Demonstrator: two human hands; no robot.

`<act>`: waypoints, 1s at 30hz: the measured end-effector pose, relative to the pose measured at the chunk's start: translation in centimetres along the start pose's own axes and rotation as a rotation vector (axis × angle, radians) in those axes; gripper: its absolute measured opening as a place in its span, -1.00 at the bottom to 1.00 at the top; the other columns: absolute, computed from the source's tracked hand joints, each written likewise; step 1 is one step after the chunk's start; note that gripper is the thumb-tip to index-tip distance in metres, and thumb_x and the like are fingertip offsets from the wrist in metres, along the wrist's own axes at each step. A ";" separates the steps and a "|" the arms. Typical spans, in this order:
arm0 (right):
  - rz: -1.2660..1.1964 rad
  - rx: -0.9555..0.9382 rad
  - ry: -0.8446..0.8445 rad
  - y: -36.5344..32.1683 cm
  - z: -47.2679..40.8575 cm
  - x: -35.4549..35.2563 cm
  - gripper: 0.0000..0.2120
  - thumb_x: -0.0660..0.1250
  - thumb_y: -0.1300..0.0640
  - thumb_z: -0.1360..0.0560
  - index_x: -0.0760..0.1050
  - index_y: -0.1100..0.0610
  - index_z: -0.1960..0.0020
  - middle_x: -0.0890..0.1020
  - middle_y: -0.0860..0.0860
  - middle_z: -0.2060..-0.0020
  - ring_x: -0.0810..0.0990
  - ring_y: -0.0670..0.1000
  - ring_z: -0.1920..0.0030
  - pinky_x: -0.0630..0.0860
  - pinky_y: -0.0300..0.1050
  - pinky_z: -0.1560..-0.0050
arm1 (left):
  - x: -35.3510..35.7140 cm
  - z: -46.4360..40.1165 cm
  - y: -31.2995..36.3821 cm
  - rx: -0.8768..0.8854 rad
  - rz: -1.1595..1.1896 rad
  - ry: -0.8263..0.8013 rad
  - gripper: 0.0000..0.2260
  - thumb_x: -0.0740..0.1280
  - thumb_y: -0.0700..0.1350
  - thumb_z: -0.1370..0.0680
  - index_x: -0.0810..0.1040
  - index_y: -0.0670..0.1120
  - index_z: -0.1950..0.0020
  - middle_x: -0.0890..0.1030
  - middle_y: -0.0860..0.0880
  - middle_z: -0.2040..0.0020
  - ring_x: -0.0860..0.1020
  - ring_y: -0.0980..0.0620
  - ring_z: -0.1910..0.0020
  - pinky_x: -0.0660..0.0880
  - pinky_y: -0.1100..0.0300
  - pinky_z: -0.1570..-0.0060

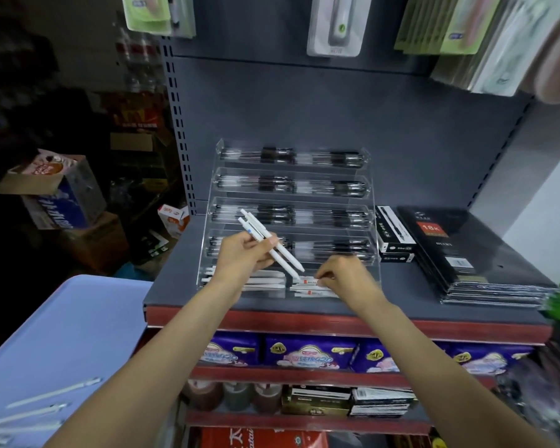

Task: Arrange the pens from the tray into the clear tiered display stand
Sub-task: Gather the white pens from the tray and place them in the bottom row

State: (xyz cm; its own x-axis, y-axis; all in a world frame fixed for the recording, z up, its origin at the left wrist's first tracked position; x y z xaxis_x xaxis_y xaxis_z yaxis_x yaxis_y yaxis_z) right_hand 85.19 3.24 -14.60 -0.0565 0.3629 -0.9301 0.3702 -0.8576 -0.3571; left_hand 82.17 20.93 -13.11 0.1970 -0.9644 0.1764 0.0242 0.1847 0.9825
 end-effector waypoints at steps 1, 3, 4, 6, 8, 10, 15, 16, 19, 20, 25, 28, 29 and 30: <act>0.001 0.000 -0.010 0.0 0.0 0.1 -0.84 0.37 0.21 -0.49 0.64 0.18 -0.04 0.67 0.07 -0.01 0.63 0.05 0.00 0.56 -0.05 -0.10 | 0.1 0.1 0.1 0.000 0.000 0.000 -0.95 0.37 -0.27 -0.49 0.55 -0.14 0.12 0.65 -0.09 0.11 0.64 0.03 0.17 0.59 0.33 0.25; -0.036 -0.002 0.018 -0.2 0.1 -0.4 -0.84 0.35 0.21 -0.51 0.64 0.19 -0.04 0.67 0.05 -0.01 0.62 0.01 0.00 0.53 -0.14 -0.10 | 0.2 0.3 0.1 0.000 0.007 -0.006 -0.94 0.37 -0.27 -0.49 0.55 -0.14 0.14 0.65 -0.09 0.13 0.64 0.04 0.18 0.60 0.32 0.25; -0.105 0.002 0.072 -0.3 0.3 -1.4 -0.84 0.34 0.20 -0.51 0.64 0.19 -0.05 0.66 0.01 0.01 0.60 -0.04 0.01 0.50 -0.27 -0.07 | 0.4 0.3 0.1 0.000 0.017 -0.012 -0.94 0.37 -0.28 -0.49 0.55 -0.14 0.14 0.65 -0.09 0.14 0.64 0.04 0.19 0.60 0.32 0.24; -0.321 0.012 0.177 -0.8 1.0 -3.4 -0.82 0.35 0.13 -0.51 0.63 0.15 -0.06 0.64 -0.08 0.07 0.58 -0.13 0.06 0.42 -0.51 0.07 | 0.8 0.4 0.0 -0.003 0.040 -0.024 -0.94 0.37 -0.28 -0.49 0.56 -0.14 0.15 0.65 -0.10 0.15 0.65 0.05 0.22 0.61 0.30 0.22; -0.495 -0.012 0.175 -1.9 1.3 -4.3 -0.83 0.39 0.10 -0.47 0.63 0.09 -0.04 0.65 -0.11 0.15 0.60 -0.14 0.12 0.47 -0.47 0.10 | 1.7 0.5 -0.2 -0.015 0.061 -0.052 -0.97 0.38 -0.28 -0.48 0.57 -0.16 0.13 0.66 -0.11 0.14 0.66 0.07 0.24 0.60 0.31 0.22; -0.505 -0.044 0.147 -2.9 1.4 -4.3 -0.87 0.42 0.15 -0.45 0.65 0.06 0.00 0.66 -0.09 0.22 0.61 -0.13 0.18 0.52 -0.36 0.12 | 2.9 0.7 -0.2 -0.012 0.081 -0.095 -0.95 0.37 -0.28 -0.49 0.57 -0.18 0.08 0.66 -0.13 0.12 0.67 0.08 0.24 0.59 0.32 0.22; -0.400 0.005 0.236 -0.3 2.1 -5.6 -0.90 0.41 0.22 -0.45 0.67 0.12 0.05 0.69 -0.01 0.21 0.61 -0.08 0.20 0.46 -0.42 0.15 | 2.1 0.7 0.8 0.048 0.149 -0.014 -0.70 0.36 -0.34 -0.48 0.33 -0.12 -0.10 0.56 -0.16 0.06 0.65 -0.04 0.16 0.60 0.28 0.22; -0.353 0.033 0.235 0.8 2.4 -5.7 -0.89 0.41 0.23 -0.45 0.66 0.14 0.04 0.68 0.01 0.20 0.60 -0.07 0.20 0.43 -0.47 0.18 | 1.5 0.6 1.0 0.061 0.166 0.031 -0.63 0.36 -0.36 -0.47 0.27 -0.08 -0.12 0.51 -0.15 0.05 0.64 -0.04 0.16 0.60 0.28 0.23; -0.192 0.083 0.207 2.9 2.9 -5.5 -0.87 0.41 0.22 -0.46 0.66 0.18 0.01 0.68 0.05 0.11 0.56 -0.08 0.17 0.42 -0.40 0.11 | 0.5 0.6 1.3 0.096 0.156 0.087 -0.60 0.36 -0.36 -0.47 0.23 -0.07 -0.13 0.44 -0.10 0.05 0.63 0.04 0.23 0.61 0.29 0.25; -0.142 0.087 0.185 3.3 3.0 -5.2 -0.86 0.40 0.21 -0.46 0.66 0.18 0.00 0.69 0.06 0.08 0.56 -0.07 0.16 0.43 -0.33 0.06 | 0.5 0.6 1.2 0.102 0.132 0.083 -0.65 0.37 -0.35 -0.47 0.27 -0.11 -0.10 0.48 -0.11 0.08 0.64 0.08 0.28 0.60 0.30 0.27; 0.078 0.104 0.038 4.1 3.0 -2.8 -0.85 0.35 0.23 -0.50 0.65 0.15 -0.02 0.66 0.09 -0.02 0.62 0.10 -0.05 0.54 -0.05 -0.06 | 1.2 0.6 0.5 0.110 0.040 0.054 -0.88 0.37 -0.28 -0.49 0.44 -0.14 0.10 0.62 -0.14 0.21 0.64 0.08 0.41 0.57 0.31 0.37; 0.135 0.104 0.048 4.3 3.1 -2.4 -0.81 0.29 0.26 -0.52 0.64 0.15 -0.07 0.60 0.10 -0.08 0.59 0.13 -0.10 0.53 -0.02 -0.07 | 1.9 0.8 -0.1 0.099 0.076 0.012 -0.94 0.35 -0.31 -0.49 0.49 -0.20 0.13 0.61 -0.17 0.17 0.66 0.04 0.34 0.57 0.33 0.31; 0.133 0.100 0.067 4.4 3.2 -2.5 -0.81 0.29 0.26 -0.52 0.63 0.17 -0.06 0.61 0.10 -0.07 0.59 0.14 -0.09 0.53 -0.02 -0.08 | 2.1 0.9 -0.2 0.096 0.082 0.002 -0.94 0.34 -0.33 -0.49 0.50 -0.21 0.14 0.59 -0.16 0.17 0.67 0.04 0.32 0.58 0.33 0.29; 0.111 0.095 0.100 4.5 3.3 -2.7 -0.82 0.30 0.27 -0.51 0.63 0.20 -0.05 0.62 0.11 -0.04 0.59 0.14 -0.07 0.53 -0.02 -0.07 | 2.2 0.9 -0.5 0.093 0.088 -0.003 -0.94 0.34 -0.34 -0.49 0.51 -0.22 0.15 0.58 -0.15 0.18 0.67 0.04 0.31 0.58 0.33 0.27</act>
State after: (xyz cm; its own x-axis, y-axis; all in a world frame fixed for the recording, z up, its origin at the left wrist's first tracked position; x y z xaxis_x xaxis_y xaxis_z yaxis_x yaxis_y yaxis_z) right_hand 84.01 -2.84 -13.95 0.0746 0.2941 -0.9529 0.2798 -0.9233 -0.2631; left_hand 81.71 18.51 -13.10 0.1915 -0.9459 0.2618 -0.0843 0.2499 0.9646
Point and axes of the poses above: each hand's wrist, its own z-axis away from the middle knuckle, its own x-axis out of the palm, y = z × x, the point moved 9 cm from there along -z, towards the middle knuckle
